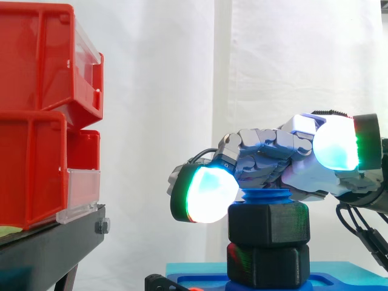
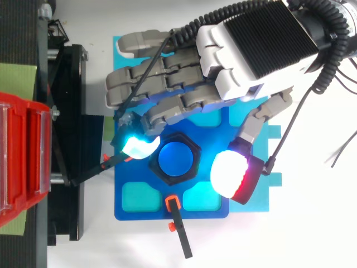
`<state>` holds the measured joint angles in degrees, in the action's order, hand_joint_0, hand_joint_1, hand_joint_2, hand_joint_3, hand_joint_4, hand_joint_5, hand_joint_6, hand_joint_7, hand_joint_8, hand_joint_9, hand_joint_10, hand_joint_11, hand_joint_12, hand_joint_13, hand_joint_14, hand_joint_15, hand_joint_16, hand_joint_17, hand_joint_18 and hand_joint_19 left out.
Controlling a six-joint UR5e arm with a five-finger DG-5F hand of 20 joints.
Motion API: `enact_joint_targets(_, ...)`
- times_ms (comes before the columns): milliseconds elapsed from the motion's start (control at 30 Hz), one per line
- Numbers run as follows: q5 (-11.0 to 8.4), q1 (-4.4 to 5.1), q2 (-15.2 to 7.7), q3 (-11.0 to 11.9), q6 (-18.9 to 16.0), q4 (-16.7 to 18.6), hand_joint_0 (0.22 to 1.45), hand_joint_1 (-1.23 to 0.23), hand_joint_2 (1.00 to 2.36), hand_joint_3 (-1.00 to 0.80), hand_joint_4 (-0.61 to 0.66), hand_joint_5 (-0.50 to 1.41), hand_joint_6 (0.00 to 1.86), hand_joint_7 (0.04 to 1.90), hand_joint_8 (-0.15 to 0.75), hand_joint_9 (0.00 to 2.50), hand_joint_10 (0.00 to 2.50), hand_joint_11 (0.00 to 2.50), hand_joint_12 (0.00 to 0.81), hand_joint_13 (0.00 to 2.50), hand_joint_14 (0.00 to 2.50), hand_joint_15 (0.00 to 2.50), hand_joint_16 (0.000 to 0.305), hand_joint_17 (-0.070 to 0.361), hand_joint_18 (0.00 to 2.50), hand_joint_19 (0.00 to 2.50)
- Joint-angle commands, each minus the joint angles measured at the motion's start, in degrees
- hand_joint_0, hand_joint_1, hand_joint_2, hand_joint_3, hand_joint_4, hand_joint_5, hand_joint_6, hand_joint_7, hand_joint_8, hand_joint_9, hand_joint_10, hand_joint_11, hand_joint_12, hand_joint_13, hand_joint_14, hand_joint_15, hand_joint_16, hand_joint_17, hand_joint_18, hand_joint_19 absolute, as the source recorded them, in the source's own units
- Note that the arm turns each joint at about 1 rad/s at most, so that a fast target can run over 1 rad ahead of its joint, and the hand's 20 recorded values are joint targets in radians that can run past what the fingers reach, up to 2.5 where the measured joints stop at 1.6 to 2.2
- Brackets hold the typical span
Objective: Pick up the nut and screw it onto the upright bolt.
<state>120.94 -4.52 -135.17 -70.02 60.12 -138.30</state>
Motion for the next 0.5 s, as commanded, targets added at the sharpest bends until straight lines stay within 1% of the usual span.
enact_joint_targets(0, 0.0, 0.03, 0.0, 0.0, 0.0, 0.1, 0.43, -0.14, 1.0, -0.5, 0.26, -0.1, 0.5, 1.16, 0.273, 0.39, 0.0, 0.0, 0.318, 0.3, 0.0, 0.0, 0.033, 0.074, 0.0, 0.0)
enact_joint_targets(33, 0.0, -0.05, 0.0, 0.0, 0.0, 0.1, 0.43, -0.14, 1.0, -0.5, 0.26, -0.09, 0.5, 1.24, 0.276, 0.4, 0.0, 0.0, 0.318, 0.32, 0.0, 0.0, 0.033, 0.073, 0.0, 0.0)
enact_joint_targets(67, 0.0, 0.03, 0.0, 0.0, 0.1, 0.1, 0.44, -0.15, 1.0, -0.5, 0.25, -0.09, 0.5, 1.26, 0.277, 0.4, 0.0, 0.0, 0.316, 0.33, 0.0, 0.0, 0.032, 0.072, 0.0, 0.0)
enact_joint_targets(133, 0.0, -0.05, 0.0, 0.0, 0.4, 0.2, 0.44, -0.16, 1.0, -0.5, 0.24, -0.07, 0.5, 1.41, 0.284, 0.45, 0.0, 0.0, 0.31, 0.35, 0.0, 0.0, 0.031, 0.069, 0.0, 0.0)
enact_joint_targets(167, 0.0, -0.05, 0.0, 0.0, 0.5, 0.2, 0.44, -0.16, 1.0, -0.5, 0.24, -0.07, 0.5, 1.42, 0.286, 0.46, 0.0, 0.0, 0.312, 0.37, 0.0, 0.0, 0.03, 0.069, 0.0, 0.0)
enact_joint_targets(200, 0.0, -0.05, 0.0, 0.0, 0.7, 0.2, 0.44, -0.16, 1.0, -0.5, 0.24, -0.06, 0.51, 1.47, 0.289, 0.48, 0.0, 0.0, 0.309, 0.38, 0.0, 0.0, 0.03, 0.067, 0.0, 0.0)
enact_joint_targets(233, 0.0, -0.14, 0.0, 0.0, 0.9, 0.3, 0.44, -0.17, 1.0, -0.5, 0.24, -0.06, 0.52, 1.45, 0.291, 0.5, 0.0, 0.0, 0.307, 0.38, 0.0, 0.0, 0.03, 0.067, 0.01, 0.0)
enact_joint_targets(300, 0.0, -0.23, 0.0, 0.0, 1.4, 0.3, 0.45, -0.18, 1.0, -0.5, 0.23, -0.06, 0.58, 1.36, 0.301, 0.55, 0.0, 0.0, 0.301, 0.41, 0.0, 0.0, 0.029, 0.064, 0.04, 0.0)
enact_joint_targets(400, 0.0, -0.32, 0.0, 0.0, 1.6, 0.3, 0.45, -0.2, 1.0, -0.5, 0.2, -0.05, 0.65, 1.26, 0.302, 0.61, 0.0, 0.0, 0.292, 0.45, 0.0, 0.0, 0.026, 0.059, 0.09, 0.0)
enact_joint_targets(467, 0.0, -0.41, 0.0, 0.0, 1.6, 0.3, 0.45, -0.21, 1.0, -0.5, 0.18, -0.03, 0.67, 1.25, 0.297, 0.67, 0.0, 0.0, 0.282, 0.49, 0.0, 0.0, 0.025, 0.056, 0.13, 0.0)
